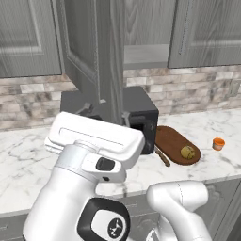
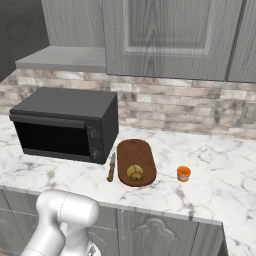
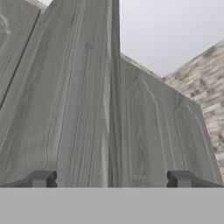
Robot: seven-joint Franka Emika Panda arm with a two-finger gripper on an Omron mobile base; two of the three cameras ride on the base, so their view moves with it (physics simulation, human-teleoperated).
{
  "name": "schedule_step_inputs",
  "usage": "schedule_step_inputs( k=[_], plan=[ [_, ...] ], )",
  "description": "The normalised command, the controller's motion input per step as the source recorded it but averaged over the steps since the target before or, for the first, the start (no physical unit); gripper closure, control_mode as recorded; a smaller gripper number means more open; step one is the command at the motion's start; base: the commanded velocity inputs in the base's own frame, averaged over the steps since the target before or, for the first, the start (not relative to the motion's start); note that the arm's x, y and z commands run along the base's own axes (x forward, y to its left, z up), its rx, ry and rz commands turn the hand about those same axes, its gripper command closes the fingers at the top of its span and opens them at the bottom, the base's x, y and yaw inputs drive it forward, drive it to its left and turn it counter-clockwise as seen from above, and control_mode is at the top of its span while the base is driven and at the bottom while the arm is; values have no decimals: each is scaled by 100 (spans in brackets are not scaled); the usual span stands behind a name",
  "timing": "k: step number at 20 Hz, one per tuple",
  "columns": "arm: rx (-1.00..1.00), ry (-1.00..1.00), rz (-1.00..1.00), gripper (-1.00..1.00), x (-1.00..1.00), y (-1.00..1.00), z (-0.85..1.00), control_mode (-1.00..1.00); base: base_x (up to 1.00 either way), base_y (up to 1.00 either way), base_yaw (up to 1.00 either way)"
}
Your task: Pick the bread, place it on the cutting board, pick the jam, place it on the counter, and close the cabinet.
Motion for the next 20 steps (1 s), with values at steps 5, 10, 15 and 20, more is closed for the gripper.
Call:
schedule_step_inputs(
  k=[5, 10, 15, 20],
  plan=[
    [0, 0, -2, -100, 24, 1, 0, -100, 0, 0, 0],
    [0, 0, -2, -100, 14, 14, 0, -100, 0, 0, 0],
    [0, 0, 0, -100, 1, 24, 0, -100, 0, 0, 0],
    [0, 0, -2, -100, 17, 10, 0, -100, 0, 0, 0]
  ],
)
